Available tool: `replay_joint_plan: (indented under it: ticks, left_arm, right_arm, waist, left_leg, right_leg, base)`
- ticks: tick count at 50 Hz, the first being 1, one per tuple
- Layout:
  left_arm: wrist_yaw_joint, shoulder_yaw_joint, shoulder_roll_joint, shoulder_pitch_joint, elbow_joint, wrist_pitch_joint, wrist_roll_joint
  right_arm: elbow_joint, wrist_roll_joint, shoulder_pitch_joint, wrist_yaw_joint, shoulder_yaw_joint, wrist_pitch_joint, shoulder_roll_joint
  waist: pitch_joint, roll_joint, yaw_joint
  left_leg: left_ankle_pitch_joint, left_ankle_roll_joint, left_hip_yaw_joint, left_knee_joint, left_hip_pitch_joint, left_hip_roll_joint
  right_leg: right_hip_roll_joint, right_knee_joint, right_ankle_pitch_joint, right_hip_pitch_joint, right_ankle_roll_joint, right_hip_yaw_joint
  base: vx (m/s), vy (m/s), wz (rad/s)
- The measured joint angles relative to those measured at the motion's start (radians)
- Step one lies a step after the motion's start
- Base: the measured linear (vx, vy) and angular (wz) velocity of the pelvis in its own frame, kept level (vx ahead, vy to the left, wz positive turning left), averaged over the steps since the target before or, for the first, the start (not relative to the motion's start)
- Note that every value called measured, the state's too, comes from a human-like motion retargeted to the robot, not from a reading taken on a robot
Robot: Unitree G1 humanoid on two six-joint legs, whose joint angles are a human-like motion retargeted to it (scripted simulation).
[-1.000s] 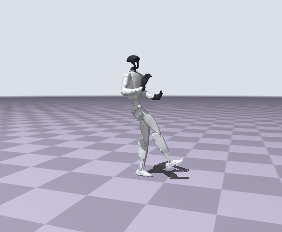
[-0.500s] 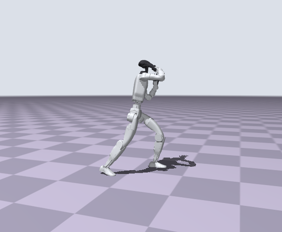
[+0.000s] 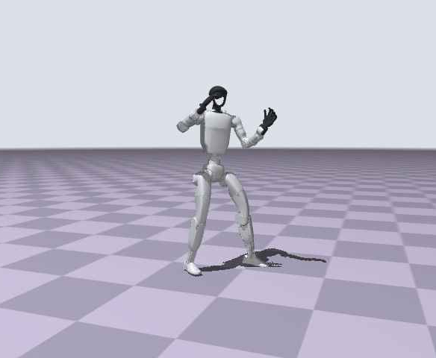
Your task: Kungfu
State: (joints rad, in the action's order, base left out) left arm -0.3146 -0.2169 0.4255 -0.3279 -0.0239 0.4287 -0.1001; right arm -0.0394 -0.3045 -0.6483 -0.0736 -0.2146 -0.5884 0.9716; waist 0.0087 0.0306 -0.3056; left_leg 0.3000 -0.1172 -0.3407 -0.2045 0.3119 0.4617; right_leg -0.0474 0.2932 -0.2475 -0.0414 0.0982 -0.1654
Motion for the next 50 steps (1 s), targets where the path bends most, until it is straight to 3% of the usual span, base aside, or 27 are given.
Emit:
replay_joint_plan:
  ticks: [3, 5, 7, 9, 11, 13, 15, 19, 22, 23, 25, 26, 27, 29, 30, 32, 33, 35, 38, 40, 41, 42, 43, 45, 46, 48, 50]
  left_arm:
    - [0.212, 0.195, -0.006, -0.162, 0.091, -0.026, 0.122]
    - [0.347, 0.377, -0.037, -0.275, 0.153, -0.038, 0.186]
    - [0.469, 0.554, -0.087, -0.357, 0.174, -0.069, 0.241]
    - [0.566, 0.678, -0.141, -0.409, 0.158, -0.11, 0.316]
    - [0.602, 0.743, -0.191, -0.433, 0.134, -0.161, 0.426]
    - [0.582, 0.767, -0.218, -0.44, 0.102, -0.175, 0.518]
    - [0.524, 0.772, -0.211, -0.439, 0.064, -0.152, 0.552]
    - [0.443, 0.739, -0.159, -0.404, 0.021, -0.051, 0.523]
    - [0.453, 0.692, -0.118, -0.37, 0.014, -0.019, 0.489]
    - [0.468, 0.679, -0.104, -0.359, 0.014, -0.016, 0.484]
    - [0.505, 0.652, -0.073, -0.343, 0.018, 0.002, 0.481]
    - [0.521, 0.639, -0.055, -0.343, 0.023, 0.017, 0.481]
    - [0.533, 0.629, -0.033, -0.347, 0.025, 0.031, 0.481]
    - [0.526, 0.623, 0.021, -0.366, 0.018, 0.063, 0.477]
    - [0.506, 0.623, 0.042, -0.378, 0.014, 0.086, 0.472]
    - [0.457, 0.62, 0.023, -0.379, 0.036, 0.108, 0.474]
    - [0.441, 0.629, -0.003, -0.377, 0.059, 0.107, 0.481]
    - [0.442, 0.659, -0.073, -0.356, 0.094, 0.094, 0.47]
    - [0.458, 0.679, -0.15, -0.31, 0.128, 0.104, 0.44]
    - [0.431, 0.68, -0.182, -0.281, 0.15, 0.126, 0.467]
    - [0.406, 0.661, -0.177, -0.262, 0.166, 0.138, 0.496]
    - [0.381, 0.644, -0.17, -0.238, 0.18, 0.149, 0.523]
    - [0.356, 0.629, -0.161, -0.203, 0.193, 0.155, 0.546]
    - [0.318, 0.62, -0.134, -0.141, 0.216, 0.152, 0.578]
    - [0.311, 0.608, -0.133, -0.123, 0.225, 0.15, 0.583]
    - [0.31, 0.575, -0.128, -0.101, 0.283, 0.165, 0.591]
    - [0.33, 0.545, -0.14, -0.075, 0.362, 0.172, 0.585]
  right_arm:
    - [0.175, 0.199, 0.253, -0.008, 0.216, -0.001, 0.17]
    - [0.362, 0.453, 0.414, -0.034, 0.384, -0.031, 0.256]
    - [0.619, 0.814, 0.498, -0.148, 0.516, 0.001, 0.315]
    - [0.895, 1.142, 0.494, -0.249, 0.576, 0.176, 0.358]
    - [1.14, 1.353, 0.433, -0.22, 0.595, 0.343, 0.38]
    - [1.322, 1.393, 0.347, -0.197, 0.595, 0.417, 0.374]
    - [1.449, 1.281, 0.26, -0.238, 0.57, 0.383, 0.359]
    - [1.519, 1.014, 0.173, -0.363, 0.449, 0.086, 0.357]
    - [1.534, 1.069, 0.153, -0.507, 0.424, 0.059, 0.325]
    - [1.542, 1.101, 0.161, -0.522, 0.415, 0.077, 0.311]
    - [1.558, 1.162, 0.185, -0.491, 0.398, 0.125, 0.271]
    - [1.555, 1.178, 0.197, -0.45, 0.39, 0.143, 0.245]
    - [1.548, 1.191, 0.206, -0.414, 0.38, 0.158, 0.219]
    - [1.516, 1.207, 0.207, -0.37, 0.346, 0.177, 0.175]
    - [1.494, 1.217, 0.198, -0.359, 0.323, 0.184, 0.163]
    - [1.472, 1.231, 0.177, -0.364, 0.302, 0.191, 0.146]
    - [1.467, 1.24, 0.171, -0.371, 0.3, 0.182, 0.137]
    - [1.465, 1.252, 0.176, -0.375, 0.3, 0.15, 0.144]
    - [1.487, 1.23, 0.173, -0.392, 0.349, 0.171, 0.135]
    - [1.502, 1.193, 0.154, -0.403, 0.377, 0.222, 0.124]
    - [1.506, 1.183, 0.123, -0.408, 0.367, 0.239, 0.104]
    - [1.508, 1.181, 0.096, -0.411, 0.355, 0.248, 0.083]
    - [1.51, 1.195, 0.078, -0.415, 0.337, 0.24, 0.062]
    - [1.503, 1.22, 0.068, -0.431, 0.303, 0.237, 0.028]
    - [1.496, 1.223, 0.067, -0.446, 0.296, 0.254, 0.028]
    - [1.48, 1.23, 0.086, -0.487, 0.32, 0.32, -0.015]
    - [1.464, 1.225, 0.137, -0.507, 0.344, 0.338, -0.067]
  waist:
    - [-0.007, -0.032, -0.035]
    - [-0.004, -0.042, -0.067]
    - [-0.004, -0.05, -0.122]
    - [-0.01, -0.069, -0.131]
    - [-0.011, -0.083, -0.118]
    - [-0.009, -0.094, -0.08]
    - [-0.007, -0.109, -0.033]
    - [-0.004, -0.138, 0.033]
    - [0.004, -0.156, 0.115]
    - [0.008, -0.162, 0.142]
    - [-0.009, -0.198, 0.173]
    - [-0.021, -0.205, 0.166]
    - [-0.032, -0.201, 0.159]
    - [-0.025, -0.142, 0.169]
    - [-0.003, -0.107, 0.195]
    - [0.025, -0.058, 0.231]
    - [0.035, 0.002, 0.208]
    - [0.053, 0.188, 0.089]
    - [0.17, 0.382, -0.068]
    - [0.254, 0.405, -0.188]
    - [0.263, 0.374, -0.199]
    - [0.268, 0.358, -0.207]
    - [0.268, 0.371, -0.21]
    - [0.287, 0.439, -0.22]
    - [0.279, 0.432, -0.209]
    - [0.288, 0.446, -0.223]
    - [0.31, 0.426, -0.26]
  left_leg:
    - [0.039, 0.006, -0.113, 0.057, -0.047, 0.004]
    - [-0.086, -0.021, 0.004, -0.002, -0.029, -0.042]
    - [-0.258, -0.031, 0.099, -0.136, 0.034, -0.088]
    - [-0.371, 0.002, 0.082, -0.219, 0.032, -0.142]
    - [-0.445, 0.022, 0.079, -0.287, 0.017, -0.209]
    - [-0.483, 0.004, 0.115, -0.33, 0.008, -0.3]
    - [-0.518, -0.019, 0.161, -0.351, 0.016, -0.392]
    - [-0.537, 0.037, 0.297, -0.31, 0.062, -0.525]
    - [-0.449, 0.054, 0.369, -0.226, 0.084, -0.557]
    - [-0.358, 0.077, 0.411, -0.187, 0.083, -0.564]
    - [-0.4, 0.044, 0.526, -0.175, 0.063, -0.585]
    - [-0.419, 0.043, 0.43, -0.172, 0.069, -0.507]
    - [-0.441, 0.028, 0.375, -0.177, 0.081, -0.423]
    - [-0.485, -0.061, 0.416, -0.232, 0.14, -0.227]
    - [-0.499, -0.107, 0.425, -0.273, 0.173, -0.124]
    - [-0.528, -0.131, 0.416, -0.33, 0.198, -0.026]
    - [-0.54, -0.111, 0.459, -0.346, 0.235, 0.009]
    - [-0.563, 0.009, 0.592, -0.356, 0.321, -0.018]
    - [-0.534, 0.065, 0.775, -0.334, 0.377, -0.007]
    - [-0.567, 0.136, 0.802, -0.375, 0.352, -0.122]
    - [-0.581, 0.174, 0.749, -0.373, 0.324, -0.163]
    - [-0.586, 0.199, 0.711, -0.36, 0.309, -0.177]
    - [-0.572, 0.196, 0.703, -0.324, 0.322, -0.14]
    - [-0.555, 0.184, 0.74, -0.267, 0.358, -0.027]
    - [-0.58, 0.217, 0.715, -0.304, 0.37, -0.054]
    - [-0.637, 0.258, 0.739, -0.384, 0.41, -0.095]
    - [-0.632, 0.218, 0.784, -0.381, 0.396, -0.087]
  right_leg:
    - [0.015, -0.04, -0.004, 0.005, -0.053, -0.038]
    - [0.04, -0.073, 0.008, 0.008, -0.08, -0.03]
    - [0.061, -0.112, 0.026, 0.004, -0.105, -0.042]
    - [0.052, -0.142, 0.043, 0.001, -0.117, -0.045]
    - [0.053, -0.161, 0.054, -0.005, -0.134, -0.023]
    - [0.069, -0.172, 0.064, -0.014, -0.16, 0.036]
    - [0.088, -0.181, 0.07, -0.021, -0.188, 0.087]
    - [0.133, -0.19, 0.028, -0.023, -0.227, 0.157]
    - [0.185, -0.184, -0.008, -0.007, -0.23, 0.234]
    - [0.208, -0.18, -0.027, 0.003, -0.223, 0.251]
    - [0.203, -0.127, -0.078, -0.018, -0.114, 0.204]
    - [0.202, -0.05, -0.066, -0.072, 0.039, 0.139]
    - [0.22, 0.046, -0.033, -0.137, 0.145, 0.058]
    - [0.339, 0.386, 0.06, -0.328, 0.164, -0.134]
    - [0.407, 0.626, 0.049, -0.434, 0.164, -0.197]
    - [0.419, 1.008, -0.003, -0.619, 0.164, -0.244]
    - [0.363, 1.151, -0.009, -0.709, 0.164, -0.273]
    - [0.108, 1.263, 0.043, -0.814, 0.142, -0.24]
    - [-0.296, 0.917, 0.268, -0.816, -0.247, -0.194]
    - [-0.583, 0.44, 0.359, -0.756, -0.36, 0.018]
    - [-0.653, 0.216, 0.488, -0.753, -0.36, 0.137]
    - [-0.692, -0.007, 0.613, -0.74, -0.36, 0.23]
    - [-0.669, -0.227, 0.73, -0.709, -0.36, 0.272]
    - [-0.574, -0.33, 0.771, -0.714, -0.359, 0.258]
    - [-0.602, -0.341, 0.749, -0.72, -0.36, 0.172]
    - [-0.652, -0.153, 0.667, -0.74, -0.36, 0.059]
    - [-0.581, 0.212, 0.615, -0.804, -0.36, 0.08]
  base:
    - [-0.43, -0.58, -0.43]
    - [-0.33, -0.36, 0.16]
    - [-0.45, -0.52, 0.29]
    - [-0.36, -0.35, -0.65]
    - [-0.26, -0.23, -1.53]
    - [-0.19, -0.2, -2.26]
    - [-0.17, -0.26, -2.4]
    - [-0.07, -0.32, -1.96]
    - [0.08, -0.27, -1.99]
    - [0.18, -0.33, -1.73]
    - [0.17, -0.37, -1.31]
    - [0.08, -0.44, -0.92]
    - [-0.04, -0.65, -0.91]
    - [-0.23, -1.08, -1.67]
    - [-0.29, -1.05, -2.19]
    - [-0.21, -0.35, -1.49]
    - [-0.17, 0.54, 0.13]
    - [-0.08, 0.91, 1.6]
    - [-0.06, 0.26, 1.81]
    - [-0.06, 0.51, 1.9]
    - [-0.1, 0.37, 0.67]
    - [-0.24, 0.06, -0.81]
    - [-0.27, -0.14, -1.24]
    - [-0.17, -0.32, -1.27]
    - [0.02, -0.32, -0.69]
    - [0.15, -0.15, 0.3]
    - [0.04, -0.55, 0.82]
